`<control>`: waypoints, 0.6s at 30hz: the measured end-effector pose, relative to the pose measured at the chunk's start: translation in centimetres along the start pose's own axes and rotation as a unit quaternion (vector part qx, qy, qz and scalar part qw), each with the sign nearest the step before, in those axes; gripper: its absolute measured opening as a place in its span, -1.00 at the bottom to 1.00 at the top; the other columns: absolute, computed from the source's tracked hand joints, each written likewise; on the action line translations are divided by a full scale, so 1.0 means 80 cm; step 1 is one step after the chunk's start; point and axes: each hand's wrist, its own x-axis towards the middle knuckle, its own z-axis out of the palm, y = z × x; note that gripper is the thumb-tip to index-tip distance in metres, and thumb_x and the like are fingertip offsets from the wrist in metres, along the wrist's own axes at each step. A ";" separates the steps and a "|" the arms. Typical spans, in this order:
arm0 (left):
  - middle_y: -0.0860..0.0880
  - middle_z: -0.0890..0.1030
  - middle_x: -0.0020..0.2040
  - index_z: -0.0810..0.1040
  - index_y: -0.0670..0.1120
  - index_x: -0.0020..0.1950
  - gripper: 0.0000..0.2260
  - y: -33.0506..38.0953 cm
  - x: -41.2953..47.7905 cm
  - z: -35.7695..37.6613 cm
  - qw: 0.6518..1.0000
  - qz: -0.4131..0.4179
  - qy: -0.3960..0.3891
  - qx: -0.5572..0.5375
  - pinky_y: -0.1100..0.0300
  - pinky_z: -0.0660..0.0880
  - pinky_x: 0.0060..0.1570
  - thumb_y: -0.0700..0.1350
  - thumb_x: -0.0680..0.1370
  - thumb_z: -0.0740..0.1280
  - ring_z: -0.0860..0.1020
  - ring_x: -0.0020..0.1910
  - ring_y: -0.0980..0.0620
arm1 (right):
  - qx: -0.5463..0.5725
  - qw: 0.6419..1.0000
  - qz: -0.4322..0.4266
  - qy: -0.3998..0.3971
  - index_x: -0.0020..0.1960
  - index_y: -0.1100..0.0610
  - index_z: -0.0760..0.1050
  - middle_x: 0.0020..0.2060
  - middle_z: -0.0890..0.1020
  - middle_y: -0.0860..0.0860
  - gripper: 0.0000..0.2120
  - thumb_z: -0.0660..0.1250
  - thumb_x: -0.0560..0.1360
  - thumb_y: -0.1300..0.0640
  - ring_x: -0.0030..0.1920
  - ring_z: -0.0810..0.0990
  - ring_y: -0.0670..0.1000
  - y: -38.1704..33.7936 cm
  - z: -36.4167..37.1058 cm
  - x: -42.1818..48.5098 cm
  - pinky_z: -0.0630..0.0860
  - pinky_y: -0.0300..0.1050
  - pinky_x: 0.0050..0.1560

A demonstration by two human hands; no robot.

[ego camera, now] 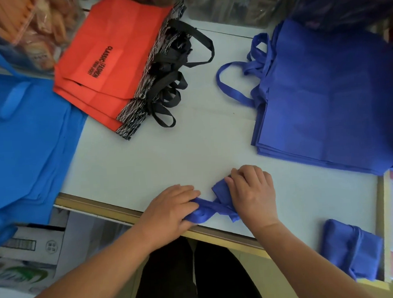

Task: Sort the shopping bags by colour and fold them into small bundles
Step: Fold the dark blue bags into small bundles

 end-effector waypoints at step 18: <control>0.11 0.45 -0.06 0.50 0.02 0.15 -0.63 -0.010 -0.018 -0.005 0.961 -0.254 0.072 -0.081 0.18 0.43 -0.01 0.04 0.45 0.56 0.44 -0.06 0.05 | -0.004 0.957 0.148 -0.249 0.63 0.18 -0.33 0.62 -0.33 0.11 -0.08 -0.16 0.58 -0.45 0.61 -0.38 0.07 -0.061 0.003 -0.046 -0.33 0.11 0.60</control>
